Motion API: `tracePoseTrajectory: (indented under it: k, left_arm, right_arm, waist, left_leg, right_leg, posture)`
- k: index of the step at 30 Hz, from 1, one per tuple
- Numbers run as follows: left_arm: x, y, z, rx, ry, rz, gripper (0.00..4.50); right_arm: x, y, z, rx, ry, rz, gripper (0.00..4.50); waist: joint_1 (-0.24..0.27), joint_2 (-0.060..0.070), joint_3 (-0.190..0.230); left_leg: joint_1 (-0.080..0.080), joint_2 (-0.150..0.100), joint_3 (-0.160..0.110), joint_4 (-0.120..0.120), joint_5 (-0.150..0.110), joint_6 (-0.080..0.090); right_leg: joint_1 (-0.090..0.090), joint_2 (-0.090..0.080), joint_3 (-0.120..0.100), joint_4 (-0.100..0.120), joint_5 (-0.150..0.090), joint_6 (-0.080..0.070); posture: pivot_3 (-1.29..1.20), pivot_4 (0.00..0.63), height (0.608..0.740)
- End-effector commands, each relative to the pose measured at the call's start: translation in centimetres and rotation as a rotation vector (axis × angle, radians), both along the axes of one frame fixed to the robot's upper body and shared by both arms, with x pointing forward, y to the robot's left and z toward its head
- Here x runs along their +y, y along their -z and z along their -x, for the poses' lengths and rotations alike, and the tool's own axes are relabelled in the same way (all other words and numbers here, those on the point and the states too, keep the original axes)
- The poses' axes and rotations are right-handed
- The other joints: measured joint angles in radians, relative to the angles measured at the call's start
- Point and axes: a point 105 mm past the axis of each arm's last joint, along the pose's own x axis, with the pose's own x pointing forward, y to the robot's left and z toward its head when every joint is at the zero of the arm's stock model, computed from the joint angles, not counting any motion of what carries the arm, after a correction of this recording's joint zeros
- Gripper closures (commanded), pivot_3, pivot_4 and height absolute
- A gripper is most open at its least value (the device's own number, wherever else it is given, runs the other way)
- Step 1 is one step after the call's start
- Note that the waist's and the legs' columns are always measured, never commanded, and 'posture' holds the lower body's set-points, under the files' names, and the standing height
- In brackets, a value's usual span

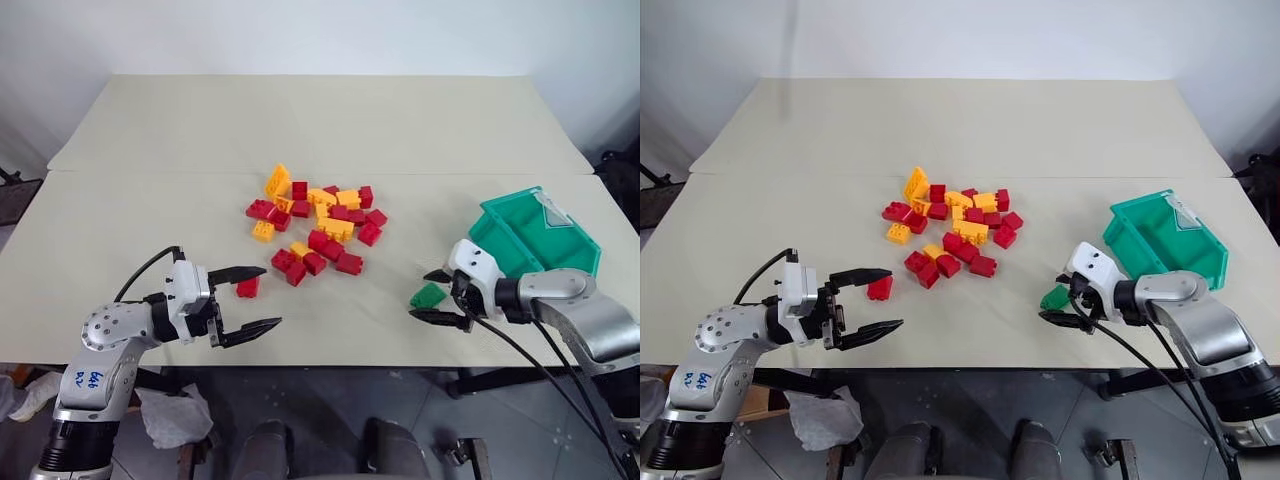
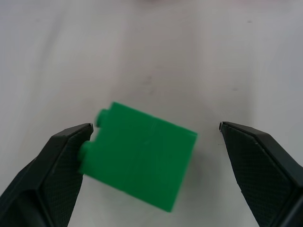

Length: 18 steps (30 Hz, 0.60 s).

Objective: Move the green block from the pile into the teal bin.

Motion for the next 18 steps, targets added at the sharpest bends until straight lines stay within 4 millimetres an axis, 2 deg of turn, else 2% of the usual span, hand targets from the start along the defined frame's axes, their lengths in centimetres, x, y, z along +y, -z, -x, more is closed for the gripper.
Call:
tracePoseTrajectory:
  k: [1, 3, 7, 8, 11, 14, 15, 18]
  left_arm:
    - [-0.1, -0.9, 0.0, -0.046, 0.005, 0.011, 0.01]
    - [-0.1, -0.9, -0.1, -0.047, 0.006, 0.010, 0.00]
    - [-0.4, -1.0, -0.2, -0.055, 0.019, 0.010, 0.00]
    - [-0.5, -1.1, -0.2, -0.058, 0.023, 0.013, 0.00]
    - [-1.0, -1.4, -0.4, -0.064, 0.035, 0.032, 0.00]
    - [-1.5, -1.7, -0.7, -0.073, 0.038, 0.059, 0.00]
    - [-1.6, -1.9, -1.0, -0.079, 0.031, 0.079, 0.00]
    - [-2.3, -2.7, -1.8, -0.090, 0.008, 0.136, 0.00]
  right_arm:
    - [0.4, -0.1, -0.1, -0.018, -0.009, -0.017, 0.19]
    - [0.5, -0.3, 0.0, -0.022, -0.008, -0.036, 0.58]
    - [0.5, -0.6, 0.4, -0.035, -0.018, -0.052, 1.92]
    - [0.6, -0.9, 0.4, -0.055, -0.022, -0.066, 2.05]
    - [1.0, -3.2, 0.6, -0.157, -0.062, -0.158, 2.05]
    - [0.2, -7.0, 1.5, -0.307, -0.065, -0.295, 2.05]
    - [-0.4, -8.2, 1.8, -0.351, -0.036, -0.343, 2.05]
    - [-4.2, -12.0, 2.1, -0.507, 0.127, -0.429, 2.05]
  waist:
    - [0.000, 0.000, 0.000]
    - [-0.001, 0.000, 0.000]
    - [0.000, 0.000, 0.000]
    - [0.000, 0.000, 0.000]
    - [0.000, 0.000, 0.000]
    - [0.006, 0.000, 0.000]
    - [0.005, 0.000, 0.000]
    - [0.007, 0.000, 0.000]
  left_leg:
    - [0.000, 0.000, 0.000, 0.000, 0.000, 0.000]
    - [0.000, 0.000, 0.000, 0.000, 0.000, 0.000]
    - [0.000, 0.000, 0.001, 0.000, 0.000, 0.000]
    - [0.000, 0.000, 0.001, 0.000, 0.000, 0.000]
    - [-0.001, 0.000, 0.001, 0.000, 0.000, 0.000]
    - [-0.001, 0.000, 0.002, 0.000, 0.000, 0.000]
    - [-0.001, 0.000, 0.002, 0.000, 0.000, 0.000]
    - [-0.001, 0.000, 0.002, 0.000, 0.000, 0.000]
  right_leg:
    - [0.000, 0.000, 0.000, 0.000, 0.000, 0.000]
    - [0.000, 0.000, 0.000, 0.000, 0.000, 0.000]
    - [-0.001, 0.000, 0.000, 0.000, 0.000, 0.000]
    - [-0.001, 0.000, 0.000, 0.000, 0.000, 0.000]
    - [-0.001, 0.000, 0.000, 0.000, 0.000, 0.000]
    - [-0.002, 0.000, 0.001, 0.000, 0.000, 0.000]
    - [-0.002, 0.000, 0.001, 0.000, 0.000, 0.000]
    - [-0.001, 0.000, 0.001, 0.000, 0.000, 0.000]
  posture:
    - [0.00, 0.150, 0.740]
    - [0.00, 0.150, 0.740]
    - [0.00, 0.150, 0.740]
    - [0.00, 0.150, 0.740]
    - [0.00, 0.150, 0.740]
    - [0.00, 0.150, 0.740]
    - [0.00, 0.150, 0.740]
    - [0.00, 0.150, 0.740]
